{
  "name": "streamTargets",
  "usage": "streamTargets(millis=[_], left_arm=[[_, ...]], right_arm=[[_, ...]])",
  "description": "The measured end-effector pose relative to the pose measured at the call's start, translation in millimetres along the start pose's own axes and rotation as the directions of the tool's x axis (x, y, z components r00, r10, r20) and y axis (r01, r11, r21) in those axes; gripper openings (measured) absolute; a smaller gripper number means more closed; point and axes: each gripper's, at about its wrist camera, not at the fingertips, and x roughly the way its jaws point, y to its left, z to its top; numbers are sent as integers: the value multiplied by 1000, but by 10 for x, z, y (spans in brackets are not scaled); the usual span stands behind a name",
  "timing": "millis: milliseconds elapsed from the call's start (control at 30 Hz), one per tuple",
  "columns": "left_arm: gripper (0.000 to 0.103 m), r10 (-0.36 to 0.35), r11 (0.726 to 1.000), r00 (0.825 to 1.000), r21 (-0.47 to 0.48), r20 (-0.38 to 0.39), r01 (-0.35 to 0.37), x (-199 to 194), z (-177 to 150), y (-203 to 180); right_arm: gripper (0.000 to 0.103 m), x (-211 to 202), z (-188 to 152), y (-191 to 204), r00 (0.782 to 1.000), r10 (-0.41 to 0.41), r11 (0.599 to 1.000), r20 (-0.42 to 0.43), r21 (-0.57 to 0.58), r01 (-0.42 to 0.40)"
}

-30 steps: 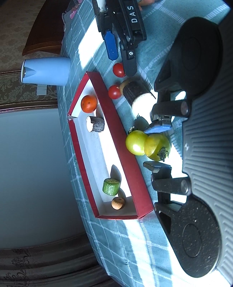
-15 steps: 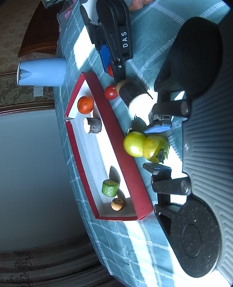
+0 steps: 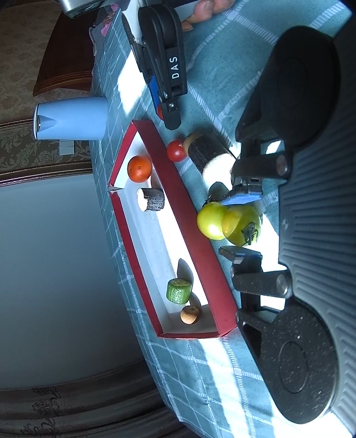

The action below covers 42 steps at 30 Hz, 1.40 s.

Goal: Organize fruits

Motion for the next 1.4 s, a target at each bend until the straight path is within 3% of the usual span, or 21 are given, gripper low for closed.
streamTargets(millis=[100, 233, 400, 533, 833, 1000, 1067, 1133, 1200, 1233, 1333, 1400], left_arm=[[29, -3, 999, 999, -37, 37, 5, -63, 20, 60], [29, -13, 988, 996, -154, 87, 27, -108, 114, 274], [29, 89, 970, 994, -234, 65, -72, 54, 284, 521], [29, 115, 967, 993, -230, 20, -108, 257, 381, 604], [28, 138, 965, 990, -224, -19, -139, 562, 520, 615], [28, 185, 960, 980, -202, -71, -195, 741, 520, 594], [34, 189, 961, 980, -193, -66, -198, 732, 498, 589], [52, 200, 959, 979, -195, -43, -205, 688, 481, 581], [61, 220, 956, 975, -194, -21, -220, 623, 463, 575], [68, 223, 955, 975, -197, -14, -221, 587, 447, 575], [75, 233, 953, 972, -203, 15, -226, 431, 374, 561], [79, 223, 954, 975, -213, 27, -212, 316, 318, 538]], right_arm=[[26, -44, 22, 33, 999, -13, 1000, 33, -20, 13], [26, -58, 122, 93, 998, -16, 998, 56, -54, 19], [26, 48, 349, 179, 997, -13, 997, 82, -79, 20], [26, 272, 500, 249, 996, -29, 995, 84, -95, 37], [26, 732, 568, 266, 998, -65, 991, 2, -121, 64], [26, 813, 580, 271, 998, -67, 990, 8, -127, 67], [26, 811, 563, 249, 998, -56, 992, 21, -110, 58], [30, 816, 563, 241, 999, -41, 992, 3, -117, 42], [35, 776, 546, 235, 999, -45, 993, 13, -109, 46], [41, 742, 532, 232, 999, -47, 993, 21, -105, 49], [66, 533, 448, 208, 990, -95, 991, 106, -85, 104], [71, 335, 381, 164, 975, -139, 985, 174, -77, 155]])
